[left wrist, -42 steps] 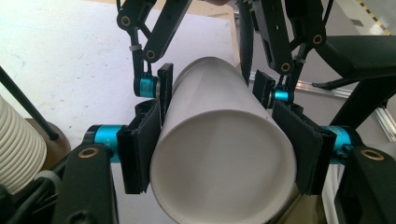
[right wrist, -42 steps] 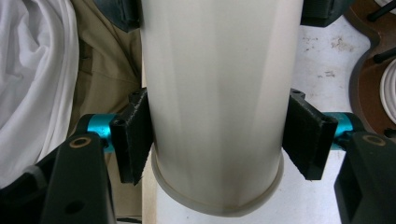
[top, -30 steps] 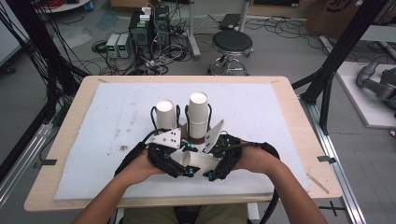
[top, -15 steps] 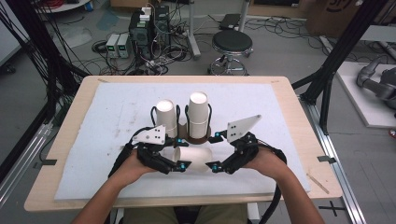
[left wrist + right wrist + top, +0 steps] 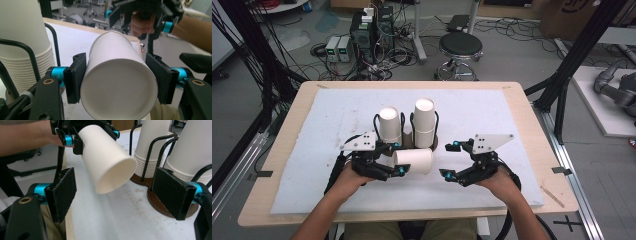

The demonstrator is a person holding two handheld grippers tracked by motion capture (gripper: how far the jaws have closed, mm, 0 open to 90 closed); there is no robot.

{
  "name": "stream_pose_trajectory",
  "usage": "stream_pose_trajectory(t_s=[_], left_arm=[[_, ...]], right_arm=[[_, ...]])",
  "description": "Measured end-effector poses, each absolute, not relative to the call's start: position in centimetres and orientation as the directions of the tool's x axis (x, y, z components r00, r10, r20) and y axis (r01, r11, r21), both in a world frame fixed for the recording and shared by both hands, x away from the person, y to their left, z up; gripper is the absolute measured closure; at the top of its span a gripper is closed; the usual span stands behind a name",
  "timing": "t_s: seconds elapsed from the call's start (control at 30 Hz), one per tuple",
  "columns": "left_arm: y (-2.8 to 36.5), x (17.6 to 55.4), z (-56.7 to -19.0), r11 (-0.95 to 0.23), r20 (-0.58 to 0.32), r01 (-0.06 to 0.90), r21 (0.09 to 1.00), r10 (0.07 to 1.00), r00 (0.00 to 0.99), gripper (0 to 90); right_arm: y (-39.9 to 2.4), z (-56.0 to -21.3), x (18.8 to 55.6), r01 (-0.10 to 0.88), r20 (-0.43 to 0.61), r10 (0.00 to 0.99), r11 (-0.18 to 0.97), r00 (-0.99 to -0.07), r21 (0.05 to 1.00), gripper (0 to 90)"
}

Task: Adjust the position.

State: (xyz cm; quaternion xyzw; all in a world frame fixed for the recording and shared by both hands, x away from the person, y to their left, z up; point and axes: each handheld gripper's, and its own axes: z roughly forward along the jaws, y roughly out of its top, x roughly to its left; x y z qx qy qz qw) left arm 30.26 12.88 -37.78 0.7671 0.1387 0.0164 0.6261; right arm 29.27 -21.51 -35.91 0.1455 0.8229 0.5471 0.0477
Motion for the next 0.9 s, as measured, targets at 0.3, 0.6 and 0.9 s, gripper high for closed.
stream_pose_trajectory(t_s=[0.3,0.6,0.9], left_arm=[[12.9,30.1,-38.0,-0.148,-0.147,0.179,0.973,0.204,0.968,35.7],[12.3,29.8,-37.9,-0.140,-0.127,0.150,0.979,0.164,0.978,35.7],[11.5,29.4,-37.8,-0.124,-0.127,0.137,0.983,0.089,0.988,35.7]], right_arm=[[-21.3,-38.1,29.0,0.221,0.127,0.293,0.316,-0.948,0.923,20.1],[-20.6,-38.7,29.1,0.226,0.143,0.264,0.318,-0.954,0.921,20.1],[-19.7,-38.8,28.9,0.204,0.152,0.185,0.305,-0.971,0.930,20.2]])
